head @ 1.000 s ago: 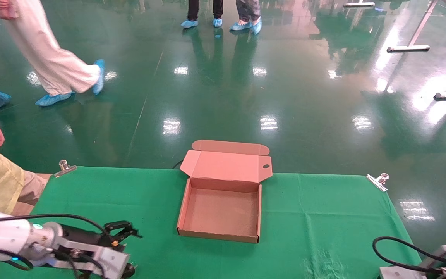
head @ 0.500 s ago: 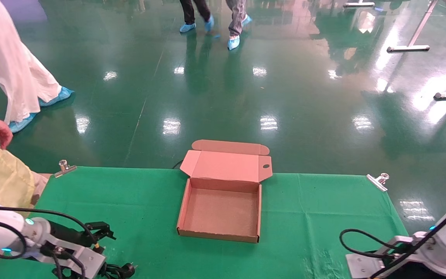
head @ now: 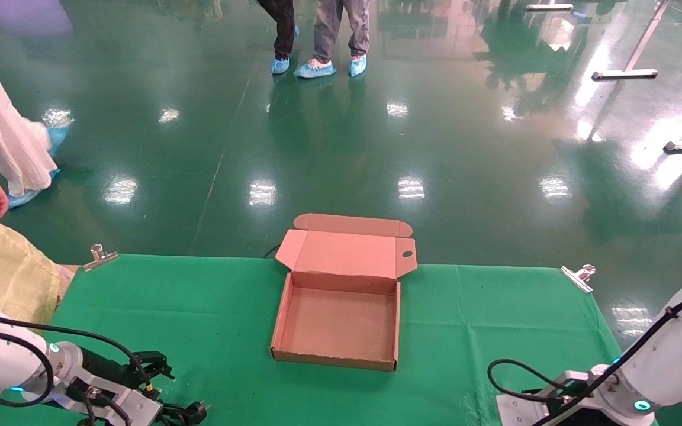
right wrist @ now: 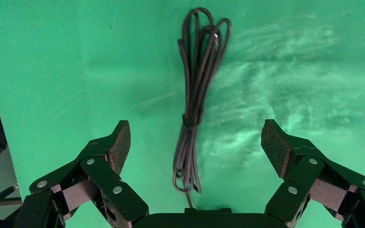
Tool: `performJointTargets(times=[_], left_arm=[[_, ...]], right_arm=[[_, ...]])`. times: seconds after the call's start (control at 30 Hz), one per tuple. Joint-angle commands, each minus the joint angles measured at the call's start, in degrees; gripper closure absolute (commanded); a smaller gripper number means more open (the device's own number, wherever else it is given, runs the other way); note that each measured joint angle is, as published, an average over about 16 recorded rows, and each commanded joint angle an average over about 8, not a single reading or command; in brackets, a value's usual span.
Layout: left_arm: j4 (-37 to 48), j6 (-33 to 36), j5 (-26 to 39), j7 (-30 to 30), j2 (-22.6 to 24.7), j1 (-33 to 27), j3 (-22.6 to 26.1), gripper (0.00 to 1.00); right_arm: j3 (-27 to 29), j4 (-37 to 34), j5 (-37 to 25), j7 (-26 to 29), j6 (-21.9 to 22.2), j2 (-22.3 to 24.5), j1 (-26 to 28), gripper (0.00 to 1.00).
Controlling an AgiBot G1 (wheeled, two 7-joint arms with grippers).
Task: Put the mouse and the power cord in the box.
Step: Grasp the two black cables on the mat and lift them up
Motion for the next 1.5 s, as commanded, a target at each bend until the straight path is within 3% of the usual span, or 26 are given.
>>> performJointTargets(times=[0.03, 0.1, 0.13, 0.17, 0.37, 0.4, 0.43, 1.5], left_arm=[[1.33, 0.04, -0.27, 1.13, 0.10, -0.35, -0.13, 0.00], [2.43, -0.04, -0.61, 1.92, 0.26, -0.60, -0.33, 0.00], [2.95, -0.11, -0.73, 2.27, 0.36, -0.68, -0.40, 0.08], [3.49, -0.21, -0.85, 2.56, 0.46, -0.79, -0.47, 0.20], [6.26, -1.01, -1.22, 4.11, 1.10, -1.37, -0.73, 0.95], [6.64, -1.10, -1.28, 4.36, 1.18, -1.49, -0.77, 1.00], [6.98, -1.17, -1.33, 4.60, 1.25, -1.60, -0.80, 1.00], [13.78, -1.63, -1.66, 9.12, 2.84, -3.78, -1.01, 1.00]], right_arm=[[0.12, -1.52, 0.22, -0.91, 0.36, -0.99, -0.35, 0.00], [0.20, -2.65, 0.34, -1.74, 0.69, -1.56, -0.47, 0.00], [0.25, -3.16, 0.42, -2.11, 0.80, -1.79, -0.49, 0.00], [0.31, -3.64, 0.50, -2.48, 0.89, -1.99, -0.51, 0.07], [0.50, -5.89, 0.80, -4.33, 0.88, -2.96, -0.51, 0.82], [0.50, -6.17, 0.80, -4.60, 0.82, -3.11, -0.52, 0.95], [0.49, -6.43, 0.78, -4.83, 0.76, -3.25, -0.52, 1.00], [0.29, -10.07, 0.47, -7.43, 1.28, -4.51, -0.23, 1.00]])
